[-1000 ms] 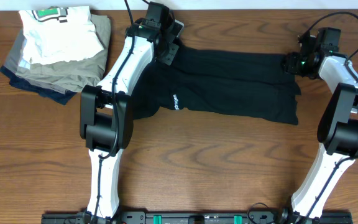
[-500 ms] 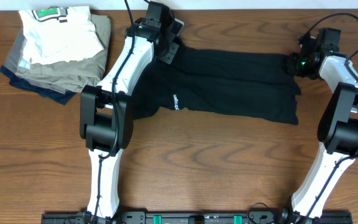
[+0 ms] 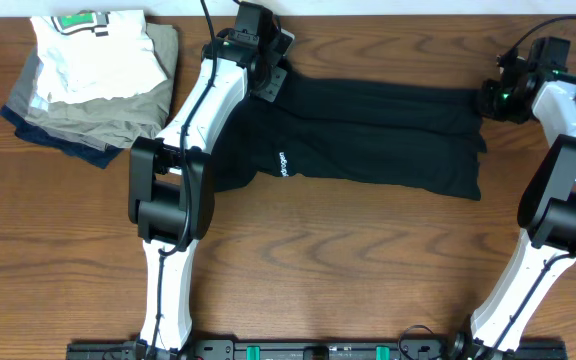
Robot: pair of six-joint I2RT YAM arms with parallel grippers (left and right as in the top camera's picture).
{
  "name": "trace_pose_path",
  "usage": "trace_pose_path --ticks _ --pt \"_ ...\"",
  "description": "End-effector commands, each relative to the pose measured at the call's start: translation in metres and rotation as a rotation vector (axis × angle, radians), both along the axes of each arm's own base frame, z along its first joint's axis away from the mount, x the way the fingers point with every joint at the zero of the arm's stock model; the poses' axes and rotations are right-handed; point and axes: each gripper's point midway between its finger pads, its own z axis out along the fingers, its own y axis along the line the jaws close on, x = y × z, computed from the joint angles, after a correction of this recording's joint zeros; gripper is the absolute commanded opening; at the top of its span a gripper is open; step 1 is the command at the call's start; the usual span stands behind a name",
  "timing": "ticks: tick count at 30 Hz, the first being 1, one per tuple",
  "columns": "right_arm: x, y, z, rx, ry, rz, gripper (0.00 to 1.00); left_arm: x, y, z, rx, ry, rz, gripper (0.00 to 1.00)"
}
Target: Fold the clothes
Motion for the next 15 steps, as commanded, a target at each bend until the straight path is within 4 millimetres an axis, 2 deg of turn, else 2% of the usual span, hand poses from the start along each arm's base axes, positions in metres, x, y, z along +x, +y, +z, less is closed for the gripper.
trace_pose_path --ticks 1,6,9,11,15 --pt "0.009 -0.009 0.031 -0.011 -0.045 -0.02 0.01 0.005 0.009 0.047 0.013 -0.095 0.04 0.06" --pt "0.003 -0.006 0.048 0.006 -0.003 -0.019 0.01 0.003 0.011 0.086 -0.003 -0.162 0.045 0.06" --pt "-0.004 -0.004 0.058 0.016 0.032 -0.019 0.01 0.0 0.012 0.1 -0.009 -0.181 0.045 0.06" --pt "-0.009 -0.003 0.063 0.023 0.057 -0.019 0.01 -0.004 0.013 0.103 -0.007 -0.175 0.045 0.06" --pt "-0.022 0.001 0.062 0.04 0.114 -0.019 0.01 -0.018 0.017 0.094 0.014 -0.108 0.043 0.06"
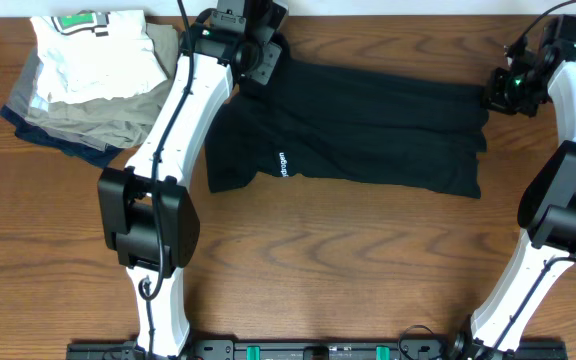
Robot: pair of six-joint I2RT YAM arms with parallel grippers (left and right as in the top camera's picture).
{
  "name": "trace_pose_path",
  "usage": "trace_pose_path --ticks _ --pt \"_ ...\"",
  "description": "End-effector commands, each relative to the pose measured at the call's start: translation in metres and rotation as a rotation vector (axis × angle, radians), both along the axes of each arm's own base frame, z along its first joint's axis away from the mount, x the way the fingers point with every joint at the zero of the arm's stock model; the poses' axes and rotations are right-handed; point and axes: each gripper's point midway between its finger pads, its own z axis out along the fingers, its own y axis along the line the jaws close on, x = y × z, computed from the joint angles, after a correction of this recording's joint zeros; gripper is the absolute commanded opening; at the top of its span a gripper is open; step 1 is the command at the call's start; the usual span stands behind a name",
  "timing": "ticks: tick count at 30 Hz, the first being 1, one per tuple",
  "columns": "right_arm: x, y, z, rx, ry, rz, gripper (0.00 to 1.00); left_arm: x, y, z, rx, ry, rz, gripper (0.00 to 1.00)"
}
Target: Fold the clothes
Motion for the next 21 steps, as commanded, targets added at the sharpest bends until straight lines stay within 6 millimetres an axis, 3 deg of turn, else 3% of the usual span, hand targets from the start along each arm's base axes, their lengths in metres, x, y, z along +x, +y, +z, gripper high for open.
trace_pose_path --ticks 1,16,21 --pt "-0.003 -0.005 0.017 -0.006 -0.01 -0.018 0.01 -0.008 0.009 -0.004 0.028 0.039 0.028 0.06" --pt "-0.045 0.008 0.01 0.044 0.165 -0.002 0.01 -0.068 0.026 -0.037 0.11 0.312 0.027 0.06" --pt "-0.06 0.011 0.008 0.053 0.225 0.008 0.01 -0.08 0.029 -0.055 0.127 0.368 0.026 0.06"
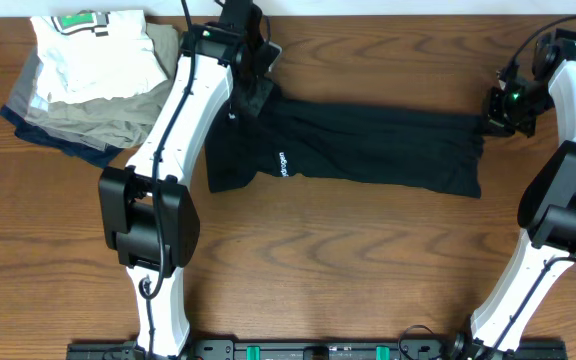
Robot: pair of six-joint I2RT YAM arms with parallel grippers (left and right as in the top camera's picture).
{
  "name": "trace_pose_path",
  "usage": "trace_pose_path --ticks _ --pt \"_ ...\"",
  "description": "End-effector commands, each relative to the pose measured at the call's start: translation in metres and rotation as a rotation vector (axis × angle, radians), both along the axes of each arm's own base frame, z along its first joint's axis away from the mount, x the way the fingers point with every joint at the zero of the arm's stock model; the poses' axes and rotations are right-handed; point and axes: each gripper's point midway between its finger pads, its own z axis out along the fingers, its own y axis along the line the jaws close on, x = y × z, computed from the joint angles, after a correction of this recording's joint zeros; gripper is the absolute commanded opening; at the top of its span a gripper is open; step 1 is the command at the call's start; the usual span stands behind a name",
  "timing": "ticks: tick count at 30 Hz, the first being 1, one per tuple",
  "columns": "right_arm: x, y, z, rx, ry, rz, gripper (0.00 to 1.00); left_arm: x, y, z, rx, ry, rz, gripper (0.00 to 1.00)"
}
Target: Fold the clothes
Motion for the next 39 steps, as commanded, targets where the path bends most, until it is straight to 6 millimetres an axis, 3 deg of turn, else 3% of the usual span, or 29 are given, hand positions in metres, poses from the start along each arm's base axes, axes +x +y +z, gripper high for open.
trace_pose_path --ticks 1,7,12,15,17,19,20,21,25,28,34,39 --pt "-0.002 -0.005 0.013 -0.017 -0.018 0.006 0.01 -0.011 0.008 -0.015 0.026 0.048 0.02 0.06" --pt "-0.017 -0.002 0.0 -0.002 0.039 0.009 0.02 -0.034 0.014 -0.044 0.053 0.143 0.023 0.06" --pt "-0.032 0.001 -0.014 0.005 0.097 0.008 0.1 -0.053 0.018 -0.052 0.072 0.22 0.021 0.11" --pt "-0.035 -0.001 -0.016 0.005 0.109 0.005 0.26 -0.064 0.021 -0.052 0.085 0.263 0.021 0.31" --pt "-0.035 -0.002 -0.016 0.004 0.105 0.001 0.4 -0.069 0.023 -0.052 0.092 0.286 0.021 0.54" --pt "-0.034 -0.006 -0.016 0.003 0.1 -0.006 0.5 -0.075 0.025 -0.052 0.099 0.309 0.021 0.84" --pt "-0.034 -0.007 -0.016 0.003 0.1 -0.009 0.54 -0.077 0.026 -0.052 0.102 0.319 0.021 0.95" --pt "-0.035 -0.008 -0.016 0.003 0.1 -0.013 0.57 -0.08 0.027 -0.052 0.106 0.33 0.024 0.98" --pt "-0.034 -0.011 -0.016 0.011 0.084 0.0 0.67 -0.086 0.032 -0.046 0.112 0.348 0.057 0.98" --pt "-0.029 -0.006 -0.016 0.028 0.049 0.045 0.75 -0.078 0.038 -0.03 0.099 0.293 0.11 0.98" --pt "-0.023 0.007 -0.037 0.011 0.017 0.095 0.81 -0.029 0.064 0.018 0.021 0.017 0.297 0.98" --pt "-0.025 0.023 -0.064 0.015 0.01 0.094 0.78 -0.01 0.086 0.028 -0.006 -0.059 0.362 0.98"
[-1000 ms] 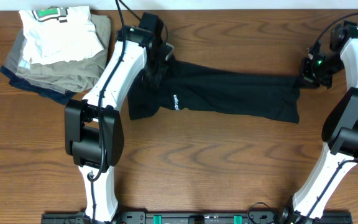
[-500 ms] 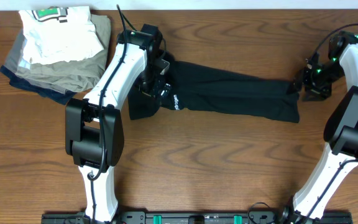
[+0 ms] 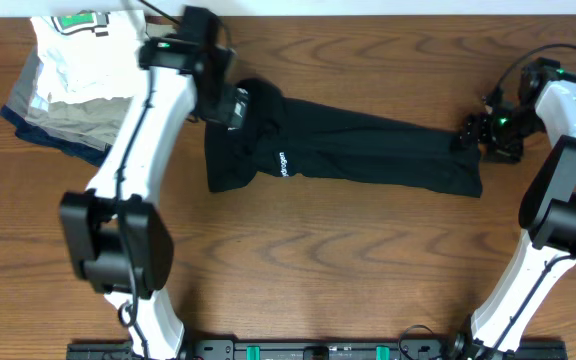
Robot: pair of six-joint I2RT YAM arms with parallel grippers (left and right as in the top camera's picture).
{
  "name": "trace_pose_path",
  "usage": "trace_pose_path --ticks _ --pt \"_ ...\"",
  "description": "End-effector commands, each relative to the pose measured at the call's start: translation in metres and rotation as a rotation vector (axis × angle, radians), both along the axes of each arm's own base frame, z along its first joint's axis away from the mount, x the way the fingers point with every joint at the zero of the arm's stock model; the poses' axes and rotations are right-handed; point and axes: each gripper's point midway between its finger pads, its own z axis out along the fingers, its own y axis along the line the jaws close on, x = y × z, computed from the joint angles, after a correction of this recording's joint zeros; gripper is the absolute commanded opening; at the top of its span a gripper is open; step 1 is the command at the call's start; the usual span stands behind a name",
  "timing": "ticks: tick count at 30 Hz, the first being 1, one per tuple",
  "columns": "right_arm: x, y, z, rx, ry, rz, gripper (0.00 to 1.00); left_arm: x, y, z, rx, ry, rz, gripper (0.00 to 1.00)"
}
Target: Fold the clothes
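A black garment (image 3: 368, 150) with a small white print lies stretched across the middle of the table, bunched and narrow along its far side. My left gripper (image 3: 236, 106) is at its far left corner, shut on a raised fold of the cloth. My right gripper (image 3: 471, 136) is at the far right corner, shut on the cloth there. The fingers themselves are mostly hidden by the wrists in the overhead view.
A stack of folded clothes (image 3: 83, 85), white on top of olive and navy, sits at the far left corner of the wooden table (image 3: 348, 270). The arm bases stand along the front edge.
Both grippers have come toward the front and slightly left with the garment's far edge. The cloth is narrower from back to front, and its far left corner is bunched up.
The garment lay spread wide with both grippers at its far corners. Half a second later they were still there, a little farther back. Then the far edge was drawn in toward the front, and now it lies further forward over the garment.
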Motion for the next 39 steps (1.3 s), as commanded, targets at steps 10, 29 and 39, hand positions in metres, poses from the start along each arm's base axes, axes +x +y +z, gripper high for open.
trace_pose_path --ticks 10,29,39 --pt "-0.037 0.036 -0.035 0.053 0.122 -0.029 0.15 0.003 0.023 0.003 0.004 -0.003 0.083 0.98" --pt "-0.006 -0.102 0.023 0.048 -0.11 -0.234 0.01 0.002 0.023 0.003 0.004 -0.001 0.083 0.98" --pt "0.006 -0.057 0.086 0.125 -0.113 -0.117 0.01 0.002 0.023 0.003 0.004 -0.001 0.083 0.98"
